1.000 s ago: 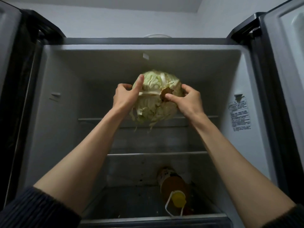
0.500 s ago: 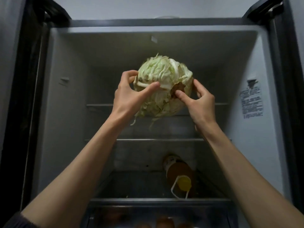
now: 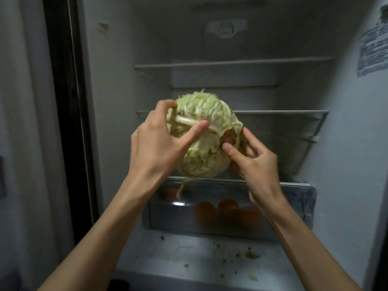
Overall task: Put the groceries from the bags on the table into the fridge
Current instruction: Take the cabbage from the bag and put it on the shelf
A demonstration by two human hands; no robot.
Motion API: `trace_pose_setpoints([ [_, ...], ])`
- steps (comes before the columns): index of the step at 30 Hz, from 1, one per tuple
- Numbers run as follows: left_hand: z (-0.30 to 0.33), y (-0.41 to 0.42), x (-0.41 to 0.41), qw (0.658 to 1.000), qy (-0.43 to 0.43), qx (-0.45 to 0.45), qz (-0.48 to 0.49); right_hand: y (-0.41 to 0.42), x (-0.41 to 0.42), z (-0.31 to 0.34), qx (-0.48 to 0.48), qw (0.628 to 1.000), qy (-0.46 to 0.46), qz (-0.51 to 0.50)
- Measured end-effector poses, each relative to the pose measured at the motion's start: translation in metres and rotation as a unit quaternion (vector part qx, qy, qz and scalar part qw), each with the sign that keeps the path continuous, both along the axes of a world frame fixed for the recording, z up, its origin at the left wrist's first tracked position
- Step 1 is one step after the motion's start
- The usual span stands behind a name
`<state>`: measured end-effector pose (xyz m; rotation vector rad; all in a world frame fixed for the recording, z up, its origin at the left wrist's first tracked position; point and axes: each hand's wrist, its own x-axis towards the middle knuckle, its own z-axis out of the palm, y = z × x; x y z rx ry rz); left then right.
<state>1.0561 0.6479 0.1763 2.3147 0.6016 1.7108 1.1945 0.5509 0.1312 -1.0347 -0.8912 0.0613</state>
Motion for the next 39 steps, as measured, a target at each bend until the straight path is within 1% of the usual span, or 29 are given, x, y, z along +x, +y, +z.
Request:
trace_pose_setpoints([
  [2, -0.015, 0.005, -0.004, 0.999, 0.029, -0.022, 0.018, 0.008, -0.002, -0.016, -0.034, 0.999, 0.010, 0.011],
  [5, -0.028, 0.022, -0.005, 0.995, 0.059, -0.084, 0.006, 0.025, -0.001, -0.026, -0.066, 0.998, 0.006, 0.004],
  [9, -0.042, 0.048, 0.003, 0.981, 0.031, -0.181, -0.063, 0.048, 0.005, -0.019, -0.115, 0.988, -0.064, -0.074],
  [12, -0.051, 0.064, 0.015, 0.969, -0.003, -0.225, -0.101, 0.067, 0.012, -0.015, -0.143, 0.979, -0.088, -0.117],
  [15, -0.060, 0.080, 0.028, 0.961, -0.032, -0.246, -0.118, 0.083, 0.022, -0.016, -0.150, 0.974, -0.098, -0.137],
  [18, -0.063, 0.097, 0.040, 0.957, -0.041, -0.257, -0.128, 0.097, 0.032, -0.020, -0.157, 0.973, -0.091, -0.143],
  [23, -0.059, 0.129, 0.063, 0.953, -0.039, -0.273, -0.130, 0.127, 0.050, -0.024, -0.160, 0.974, -0.069, -0.143],
  [30, -0.060, 0.166, 0.096, 0.943, -0.047, -0.305, -0.126, 0.168, 0.075, -0.022, -0.188, 0.968, -0.065, -0.151],
  [35, -0.062, 0.189, 0.110, 0.939, -0.047, -0.328, -0.095, 0.184, 0.088, -0.018, -0.209, 0.963, -0.087, -0.149],
  [39, -0.060, 0.203, 0.123, 0.932, -0.038, -0.344, -0.106, 0.196, 0.098, -0.015, -0.239, 0.957, -0.095, -0.137],
])
